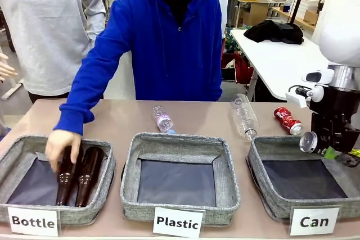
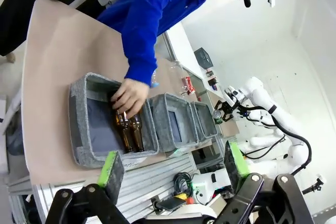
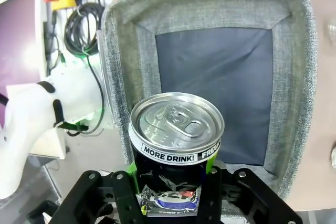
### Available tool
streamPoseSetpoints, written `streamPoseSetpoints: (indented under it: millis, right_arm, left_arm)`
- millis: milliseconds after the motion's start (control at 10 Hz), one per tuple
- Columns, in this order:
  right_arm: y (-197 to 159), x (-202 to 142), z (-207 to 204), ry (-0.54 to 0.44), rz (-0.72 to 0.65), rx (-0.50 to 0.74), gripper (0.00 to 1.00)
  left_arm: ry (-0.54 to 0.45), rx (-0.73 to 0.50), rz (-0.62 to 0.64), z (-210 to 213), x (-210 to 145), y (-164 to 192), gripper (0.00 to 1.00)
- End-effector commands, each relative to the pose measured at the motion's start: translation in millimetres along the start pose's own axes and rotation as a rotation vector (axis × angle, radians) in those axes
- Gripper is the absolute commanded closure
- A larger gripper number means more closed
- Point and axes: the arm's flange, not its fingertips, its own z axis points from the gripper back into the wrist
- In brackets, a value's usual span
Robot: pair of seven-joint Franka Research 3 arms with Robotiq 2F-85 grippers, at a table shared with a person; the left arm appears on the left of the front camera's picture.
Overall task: Sort the can waste into the basket.
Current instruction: Pick up the can waste from the table and place it in the right Fabric basket.
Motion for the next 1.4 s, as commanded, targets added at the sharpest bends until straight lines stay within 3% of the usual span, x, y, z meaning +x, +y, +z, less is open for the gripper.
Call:
streamPoseSetpoints:
  millis: [0, 400, 600, 700, 800, 900, 1000, 1100, 1200, 1300]
  right_arm:
    - [1, 0, 0, -0.007, -0.008, 0.03, 0.05]
    - [-1, -3, -2, -0.049, -0.03, 0.03, 0.0]
    - [-2, -3, 2, -0.105, -0.122, 0.005, 0.0]
    - [-1, -2, 6, -0.209, -0.233, -0.025, 0.0]
    - [2, -3, 11, -0.403, -0.345, -0.034, 0.0]
    - [7, -5, 14, -0.511, -0.431, -0.029, 0.0]
    - [12, -11, 15, -0.742, -0.579, 0.032, 0.0]
    - [16, -24, 14, -0.86, -0.776, 0.001, 0.0]
    - [25, -39, 10, -0.919, -0.837, 0.044, 0.0]
    - [31, -59, 0, -1.028, -0.951, 0.076, 0.0]
  left_arm:
    - [-0.019, 0.006, -0.012, -5, -4, 1, 0.0]
    - [0.009, 0.015, -0.011, -18, -3, 2, 0.0]
    - [0.069, 0.006, -0.016, -41, -3, 3, 0.0]
    - [0.11, 0.01, -0.023, -60, -5, 3, 0.0]
    - [0.135, 0.037, -0.029, -84, -9, 4, 0.0]
    - [0.188, 0.036, -0.029, -111, -13, 6, 0.0]
    - [0.234, 0.059, -0.009, -143, -17, 14, 0.0]
    - [0.272, 0.064, 0.023, -166, -19, 23, 0.0]
    - [0.271, 0.079, 0.042, -186, -20, 34, 0.0]
    - [0.33, 0.057, 0.06, -203, -19, 47, 0.0]
